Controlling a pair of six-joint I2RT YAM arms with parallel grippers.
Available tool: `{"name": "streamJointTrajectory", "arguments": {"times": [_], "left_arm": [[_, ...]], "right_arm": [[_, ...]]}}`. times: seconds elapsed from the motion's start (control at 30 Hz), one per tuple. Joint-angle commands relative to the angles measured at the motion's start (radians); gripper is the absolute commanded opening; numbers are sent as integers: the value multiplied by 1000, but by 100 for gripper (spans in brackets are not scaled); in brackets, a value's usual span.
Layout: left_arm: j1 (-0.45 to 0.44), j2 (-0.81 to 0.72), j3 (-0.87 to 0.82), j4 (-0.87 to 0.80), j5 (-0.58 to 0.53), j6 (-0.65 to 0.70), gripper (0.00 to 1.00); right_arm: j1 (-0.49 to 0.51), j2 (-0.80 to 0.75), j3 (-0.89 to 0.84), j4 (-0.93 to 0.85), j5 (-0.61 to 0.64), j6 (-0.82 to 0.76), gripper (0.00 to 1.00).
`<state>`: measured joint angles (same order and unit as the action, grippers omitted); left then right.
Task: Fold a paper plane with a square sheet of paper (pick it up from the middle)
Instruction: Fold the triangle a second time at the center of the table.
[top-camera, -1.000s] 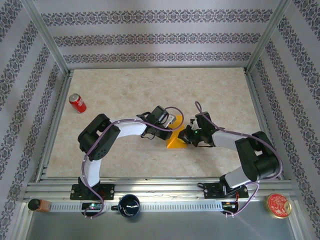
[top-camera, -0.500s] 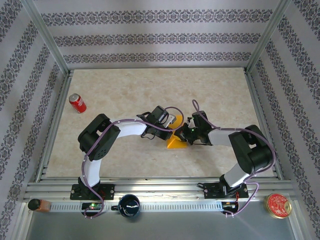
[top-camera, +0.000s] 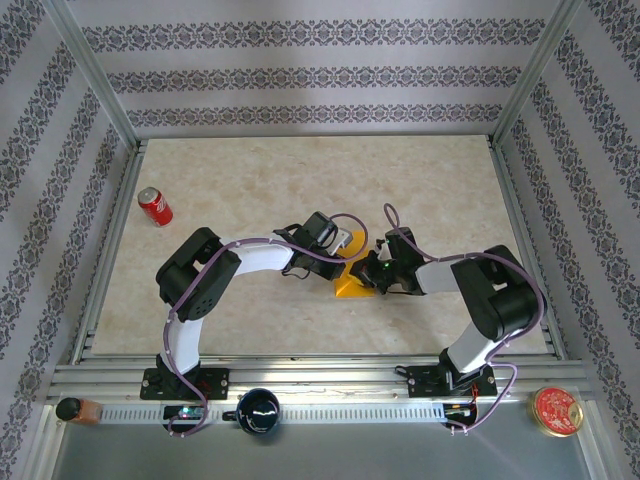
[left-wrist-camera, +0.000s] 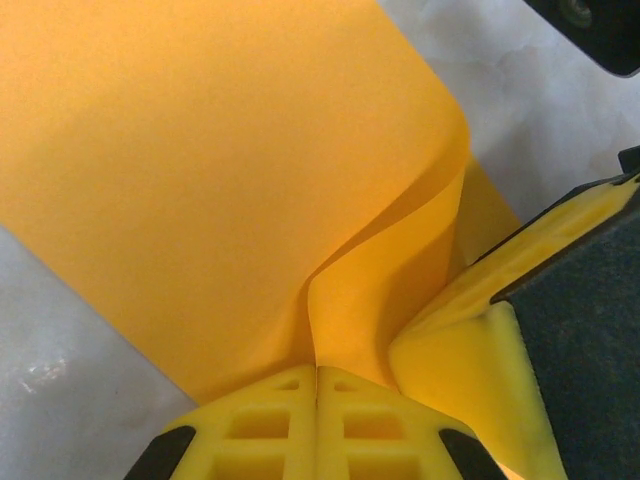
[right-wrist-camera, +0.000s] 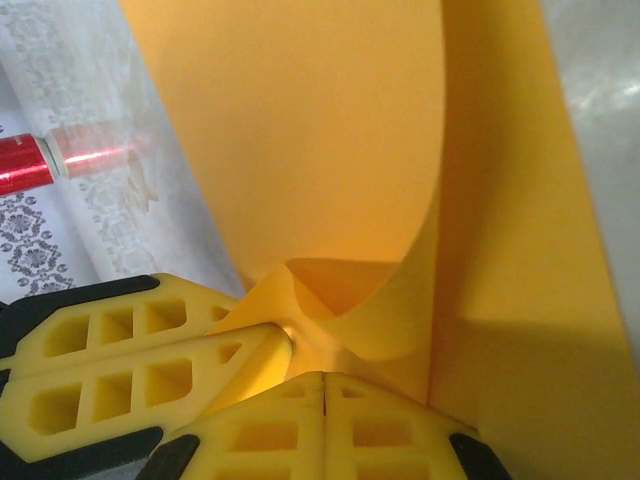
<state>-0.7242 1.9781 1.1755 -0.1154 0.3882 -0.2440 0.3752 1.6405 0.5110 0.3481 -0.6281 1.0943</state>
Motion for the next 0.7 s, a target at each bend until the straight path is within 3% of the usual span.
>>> {"name": "streamJointTrajectory", "arguments": {"times": [0.0, 0.17, 0.3, 0.67], "left_arm": [[11, 38, -19, -31, -7, -6, 5], [11, 36, -19, -38, -7, -5, 5], [11, 36, -16, -39, -7, -6, 5], [11, 34, -14, -50, -6, -1, 5]], "right_arm": [[-10, -45, -9, -52, 16, -8, 4], [-39, -123, 35, -141, 36, -46, 5], [-65, -87, 57, -138, 20, -55, 5], [-78, -10, 26, -187, 163, -62, 5]]}}
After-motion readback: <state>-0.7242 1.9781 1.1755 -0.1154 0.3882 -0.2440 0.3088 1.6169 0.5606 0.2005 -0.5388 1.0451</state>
